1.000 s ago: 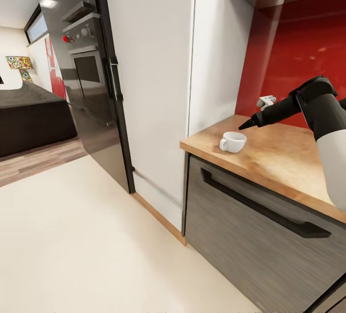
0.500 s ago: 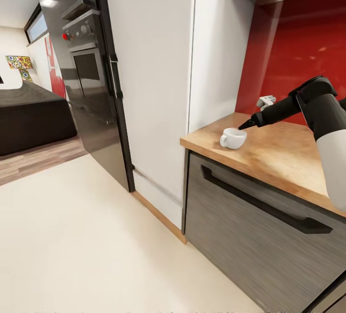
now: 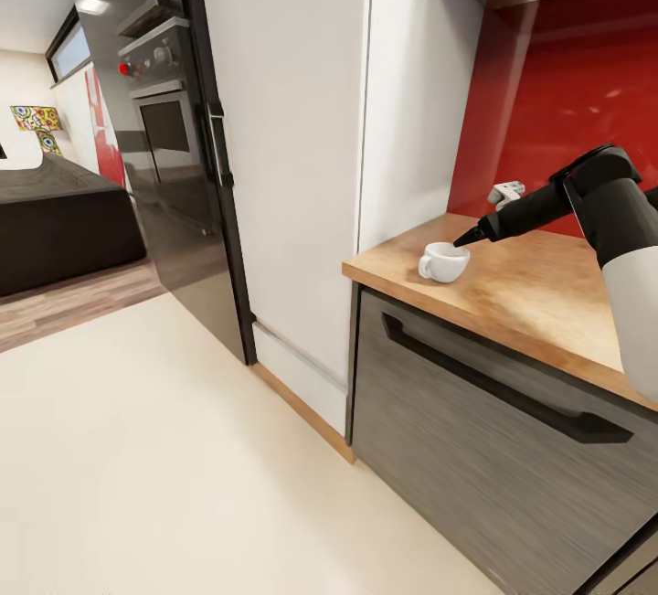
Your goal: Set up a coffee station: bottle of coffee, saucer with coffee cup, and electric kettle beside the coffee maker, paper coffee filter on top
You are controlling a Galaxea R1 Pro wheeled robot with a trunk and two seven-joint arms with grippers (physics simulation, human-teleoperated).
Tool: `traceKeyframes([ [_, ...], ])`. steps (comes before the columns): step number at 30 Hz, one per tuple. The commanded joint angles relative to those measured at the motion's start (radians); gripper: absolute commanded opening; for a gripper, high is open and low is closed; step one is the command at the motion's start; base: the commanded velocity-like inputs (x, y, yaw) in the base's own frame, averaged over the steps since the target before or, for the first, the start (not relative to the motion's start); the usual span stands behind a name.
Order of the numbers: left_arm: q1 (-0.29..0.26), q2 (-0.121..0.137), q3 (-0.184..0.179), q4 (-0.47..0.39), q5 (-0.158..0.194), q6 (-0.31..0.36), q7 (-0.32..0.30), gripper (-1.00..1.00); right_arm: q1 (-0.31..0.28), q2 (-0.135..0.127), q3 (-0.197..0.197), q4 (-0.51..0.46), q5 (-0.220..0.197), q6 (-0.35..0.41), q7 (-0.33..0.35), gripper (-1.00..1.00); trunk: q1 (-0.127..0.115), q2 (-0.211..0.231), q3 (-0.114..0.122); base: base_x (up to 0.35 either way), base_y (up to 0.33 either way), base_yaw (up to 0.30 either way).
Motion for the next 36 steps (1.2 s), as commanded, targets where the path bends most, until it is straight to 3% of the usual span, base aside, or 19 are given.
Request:
traceKeyframes([
  [1,0.001,0.000,-0.003,-0.002,0.002,-0.002,-0.001,1.00,-0.001,0.000,0.002,-0.001,0.010,0.007,0.010,1.00,0.000,0.000,-0.001,0.000,0.000,0.000],
  [36,0.001,0.000,-0.003,-0.002,0.002,-0.001,-0.001,1.00,-0.001,0.000,0.003,-0.003,0.008,0.007,0.010,1.00,0.000,0.000,-0.001,0.007,0.007,0.000],
])
